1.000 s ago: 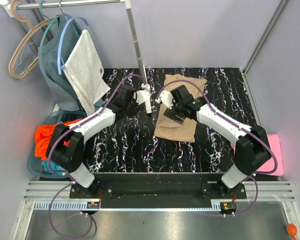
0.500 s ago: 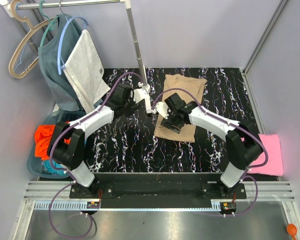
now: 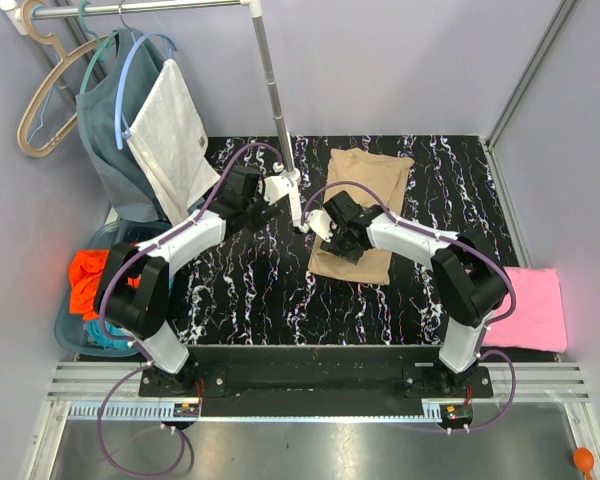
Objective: Fold and stack the t-shirts
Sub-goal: Fold the tshirt
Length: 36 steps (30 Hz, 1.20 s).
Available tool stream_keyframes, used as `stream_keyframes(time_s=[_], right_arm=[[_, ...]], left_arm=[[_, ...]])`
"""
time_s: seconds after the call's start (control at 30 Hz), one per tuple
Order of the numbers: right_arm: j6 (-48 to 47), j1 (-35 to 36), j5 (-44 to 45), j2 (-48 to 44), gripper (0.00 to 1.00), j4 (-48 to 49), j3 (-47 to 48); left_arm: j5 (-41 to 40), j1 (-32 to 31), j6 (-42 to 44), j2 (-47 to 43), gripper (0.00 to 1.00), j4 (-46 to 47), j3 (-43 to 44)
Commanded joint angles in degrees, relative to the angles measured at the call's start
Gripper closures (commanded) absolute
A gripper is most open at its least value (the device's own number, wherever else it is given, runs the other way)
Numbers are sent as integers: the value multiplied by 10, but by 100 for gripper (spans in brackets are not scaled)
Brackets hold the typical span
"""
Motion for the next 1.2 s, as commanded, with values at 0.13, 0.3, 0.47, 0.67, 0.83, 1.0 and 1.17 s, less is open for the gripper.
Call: stream_keyframes(time_s=[0.13, 0.3, 0.47, 0.67, 0.83, 1.0, 1.17], right_arm=[[-7, 1, 13, 3, 83, 20, 33], [-7, 2, 19, -2, 98, 9, 58], [-16, 1, 31, 1, 100, -8, 91], [-39, 4, 45, 33, 100, -21, 150], [-58, 4, 59, 80, 100, -22, 194], [-72, 5, 70, 126, 81, -21, 233], [-79, 7, 85, 149, 57, -21, 260]], left_arm=[[13, 4, 2, 1, 1, 35, -10], [11, 6, 1, -7, 1, 35, -11], [11, 10, -2, -14, 1, 35, -11], [6, 12, -8, -18, 1, 43, -16], [5, 13, -7, -19, 1, 45, -18], [6, 13, -6, -20, 1, 47, -23], [2, 14, 0, -19, 1, 55, -32]])
